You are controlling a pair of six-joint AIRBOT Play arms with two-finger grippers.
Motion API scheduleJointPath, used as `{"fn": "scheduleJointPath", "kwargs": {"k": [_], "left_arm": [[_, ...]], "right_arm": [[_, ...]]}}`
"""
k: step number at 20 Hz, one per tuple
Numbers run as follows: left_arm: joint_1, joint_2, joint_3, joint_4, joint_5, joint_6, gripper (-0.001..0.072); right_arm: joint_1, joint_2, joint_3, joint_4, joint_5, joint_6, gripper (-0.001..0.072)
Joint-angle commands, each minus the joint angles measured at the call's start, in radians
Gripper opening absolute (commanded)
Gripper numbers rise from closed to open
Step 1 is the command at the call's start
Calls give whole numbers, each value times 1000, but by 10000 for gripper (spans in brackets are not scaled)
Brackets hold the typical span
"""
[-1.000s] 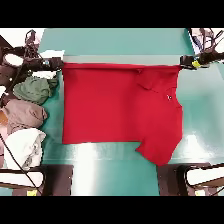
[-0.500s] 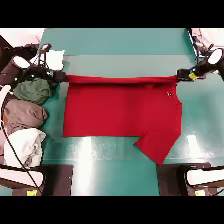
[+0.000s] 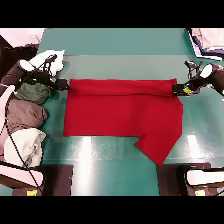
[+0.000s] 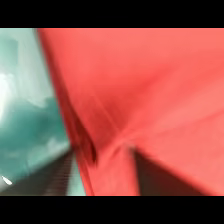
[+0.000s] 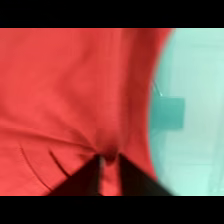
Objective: Fold the shirts.
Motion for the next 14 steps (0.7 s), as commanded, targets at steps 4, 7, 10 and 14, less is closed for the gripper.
{"fn": "scheduleJointPath", "kwargs": {"k": [4,7,10,14], "left_arm": [[35,7,27,59,-154,-145,499],[118,61,-8,57,-342,-141,498],[148,209,-229,60,-299,-137,497],[144,407,-560,40,-201,-139,498]], "right_arm": [[-29,16,74,120,196,-22,318],[-80,127,28,212,323,-117,318],[-130,267,-101,288,340,-134,317],[-143,419,-254,283,271,-137,317]]}}
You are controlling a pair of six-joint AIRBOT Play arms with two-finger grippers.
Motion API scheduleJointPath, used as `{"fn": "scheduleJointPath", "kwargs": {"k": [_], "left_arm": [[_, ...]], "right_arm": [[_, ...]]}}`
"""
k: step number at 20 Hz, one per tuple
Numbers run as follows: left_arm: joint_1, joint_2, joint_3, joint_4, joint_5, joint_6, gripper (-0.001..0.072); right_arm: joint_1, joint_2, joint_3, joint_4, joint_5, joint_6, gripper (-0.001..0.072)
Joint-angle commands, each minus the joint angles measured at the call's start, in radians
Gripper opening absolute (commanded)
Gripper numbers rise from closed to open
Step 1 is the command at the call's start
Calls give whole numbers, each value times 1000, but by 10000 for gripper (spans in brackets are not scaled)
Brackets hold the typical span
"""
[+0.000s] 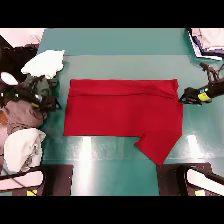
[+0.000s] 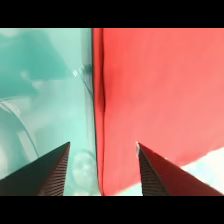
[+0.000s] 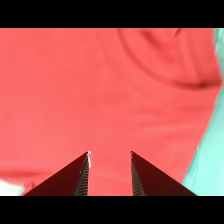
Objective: Fold the shirts.
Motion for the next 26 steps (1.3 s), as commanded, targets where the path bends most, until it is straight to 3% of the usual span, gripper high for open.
{"fn": "scheduleJointPath", "kwargs": {"k": [1,6,13,14,15,16,17,18,21,22,23,26], "left_arm": [[9,164,-265,-10,64,-3,498],[9,229,-414,-29,68,5,498],[-65,229,-434,-73,129,23,497],[-95,229,-434,-73,153,10,457],[-114,229,-433,-73,171,5,260],[-122,229,-432,-74,185,1,139],[-122,229,-431,-84,190,-14,127],[-122,229,-423,-83,187,-13,37],[-122,230,-380,-81,164,-9,27],[-122,230,-367,-82,157,-5,27],[-122,230,-359,-83,155,-2,27],[-122,230,-356,-84,160,-2,27]], "right_arm": [[-15,124,-117,26,-44,-15,316],[-15,178,-147,27,-48,-15,315],[-15,220,-147,26,-46,-15,316],[-15,226,-147,25,-42,-15,315],[-16,230,-147,20,-32,-15,316],[-23,230,-147,15,-8,-15,316],[-39,230,-149,15,24,-15,315],[-68,230,-160,16,55,-15,316],[-188,230,-273,16,98,-15,317],[-238,230,-335,18,97,-23,350],[-278,230,-395,20,96,-31,439],[-349,230,-550,19,68,-64,446]]}}
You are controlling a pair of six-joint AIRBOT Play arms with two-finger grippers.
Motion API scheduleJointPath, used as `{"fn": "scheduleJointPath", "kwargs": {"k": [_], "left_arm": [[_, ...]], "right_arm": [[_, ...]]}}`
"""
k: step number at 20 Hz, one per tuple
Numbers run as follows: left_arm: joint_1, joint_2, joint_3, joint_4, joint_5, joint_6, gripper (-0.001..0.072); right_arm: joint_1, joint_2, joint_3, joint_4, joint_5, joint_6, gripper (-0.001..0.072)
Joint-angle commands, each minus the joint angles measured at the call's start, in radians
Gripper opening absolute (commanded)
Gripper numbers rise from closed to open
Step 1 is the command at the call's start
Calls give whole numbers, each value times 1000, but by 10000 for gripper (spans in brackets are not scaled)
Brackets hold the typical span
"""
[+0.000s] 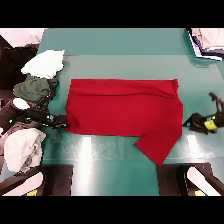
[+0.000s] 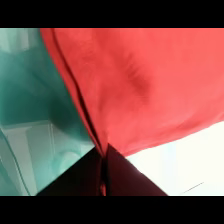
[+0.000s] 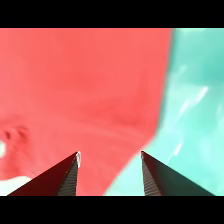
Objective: Fold the shirts.
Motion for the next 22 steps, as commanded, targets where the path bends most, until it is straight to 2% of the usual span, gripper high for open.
{"fn": "scheduleJointPath", "kwargs": {"k": [1,8,9,11,12,13,18,20,22], "left_arm": [[-2,0,12,-2,0,2,27],[-2,0,12,-2,0,2,27],[-2,0,12,-2,0,2,27],[-2,0,12,-2,-1,2,27],[-2,0,12,-2,-3,2,27],[-2,0,12,1,-7,4,27],[-2,59,26,77,-79,16,24],[-2,149,26,112,-121,-7,24],[-2,239,26,113,-224,-9,25]], "right_arm": [[-76,1,-163,4,-19,-26,445],[30,1,-241,11,-154,-10,417],[56,1,-241,10,-175,-4,334],[95,1,-241,8,-208,-2,241],[108,1,-241,0,-209,-2,60],[110,1,-241,-2,-208,-3,24],[110,129,-239,-22,-111,0,21],[110,217,-205,-121,11,43,20],[110,305,-135,-243,125,76,20]]}}
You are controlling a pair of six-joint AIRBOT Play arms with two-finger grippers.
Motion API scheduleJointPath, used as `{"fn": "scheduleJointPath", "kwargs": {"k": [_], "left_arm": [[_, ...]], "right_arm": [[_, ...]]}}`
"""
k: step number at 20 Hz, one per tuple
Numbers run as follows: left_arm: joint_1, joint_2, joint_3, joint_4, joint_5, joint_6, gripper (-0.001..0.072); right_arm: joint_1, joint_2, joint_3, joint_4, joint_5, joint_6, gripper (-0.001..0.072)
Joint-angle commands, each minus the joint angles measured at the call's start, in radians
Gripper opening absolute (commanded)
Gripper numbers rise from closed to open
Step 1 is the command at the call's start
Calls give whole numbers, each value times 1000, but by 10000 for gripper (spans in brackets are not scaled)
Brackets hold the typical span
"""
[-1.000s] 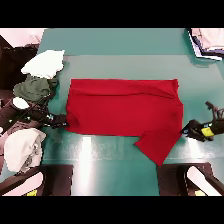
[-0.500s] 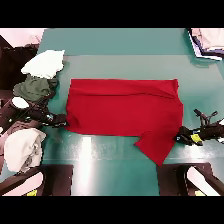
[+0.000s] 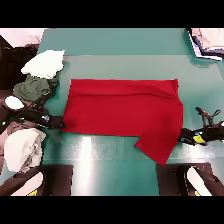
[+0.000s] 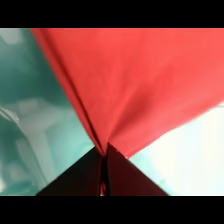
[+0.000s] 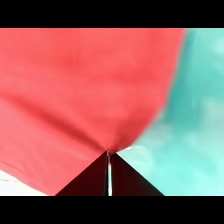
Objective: Fold the shirts.
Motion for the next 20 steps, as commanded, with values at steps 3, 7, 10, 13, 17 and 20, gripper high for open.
{"fn": "scheduleJointPath", "kwargs": {"k": [3,7,10,13,17,20], "left_arm": [[0,196,2,13,-228,-40,26],[0,201,5,-39,-116,-38,26],[0,191,34,-66,73,-38,26],[0,101,107,-82,124,-27,26],[0,-75,232,-82,214,-18,27],[0,-210,307,-83,240,-17,27]], "right_arm": [[2,221,160,-130,205,55,20],[49,242,222,-64,118,57,20],[154,130,294,-69,43,58,20],[232,-34,396,-77,-64,63,20],[251,-265,527,-74,-98,65,20],[251,-391,611,-67,-144,66,21]]}}
